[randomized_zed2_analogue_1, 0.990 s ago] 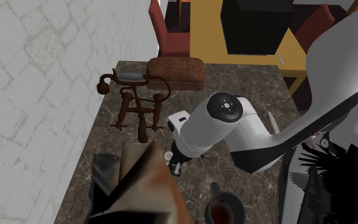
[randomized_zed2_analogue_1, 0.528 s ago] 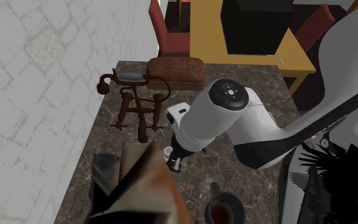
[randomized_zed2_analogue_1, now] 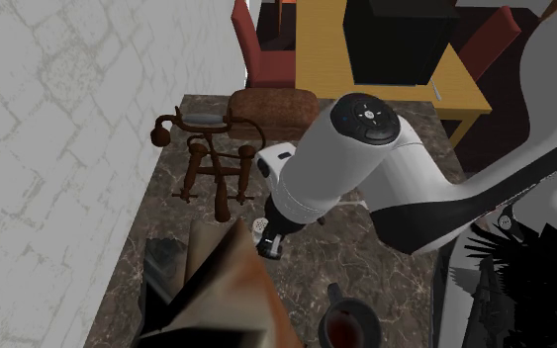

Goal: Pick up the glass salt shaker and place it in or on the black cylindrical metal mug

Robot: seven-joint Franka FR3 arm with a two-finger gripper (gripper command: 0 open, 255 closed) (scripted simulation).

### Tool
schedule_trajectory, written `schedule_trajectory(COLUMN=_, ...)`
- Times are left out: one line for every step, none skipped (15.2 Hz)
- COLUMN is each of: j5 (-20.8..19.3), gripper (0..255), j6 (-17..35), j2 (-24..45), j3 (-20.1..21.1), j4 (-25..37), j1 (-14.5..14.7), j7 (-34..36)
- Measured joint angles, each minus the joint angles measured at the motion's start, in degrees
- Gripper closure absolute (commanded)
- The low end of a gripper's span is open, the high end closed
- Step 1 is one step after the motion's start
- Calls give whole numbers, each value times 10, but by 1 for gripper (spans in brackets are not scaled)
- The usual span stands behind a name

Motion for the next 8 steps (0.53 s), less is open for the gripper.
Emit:
schedule_trajectory(j5=3, gripper=255, j6=-5, j2=-5, j3=1, j4=0, j1=-1, j7=-2)
schedule_trajectory(j5=6, gripper=255, j6=-12, j2=-10, j3=2, j4=2, j1=-1, j7=-5)
schedule_trajectory(j5=8, gripper=255, j6=-18, j2=-13, j3=2, j4=5, j1=-2, j7=-7)
schedule_trajectory(j5=10, gripper=255, j6=-26, j2=-13, j3=3, j4=12, j1=-2, j7=-10)
schedule_trajectory(j5=12, gripper=255, j6=-32, j2=-16, j3=3, j4=15, j1=-3, j7=-13)
schedule_trajectory(j5=15, gripper=255, j6=-39, j2=-19, j3=4, j4=19, j1=-4, j7=-15)
schedule_trajectory(j5=16, gripper=255, j6=-48, j2=-22, j3=5, j4=23, j1=-3, j7=-16)
schedule_trajectory(j5=19, gripper=255, j6=-57, j2=-25, j3=6, j4=29, j1=-3, j7=-17)
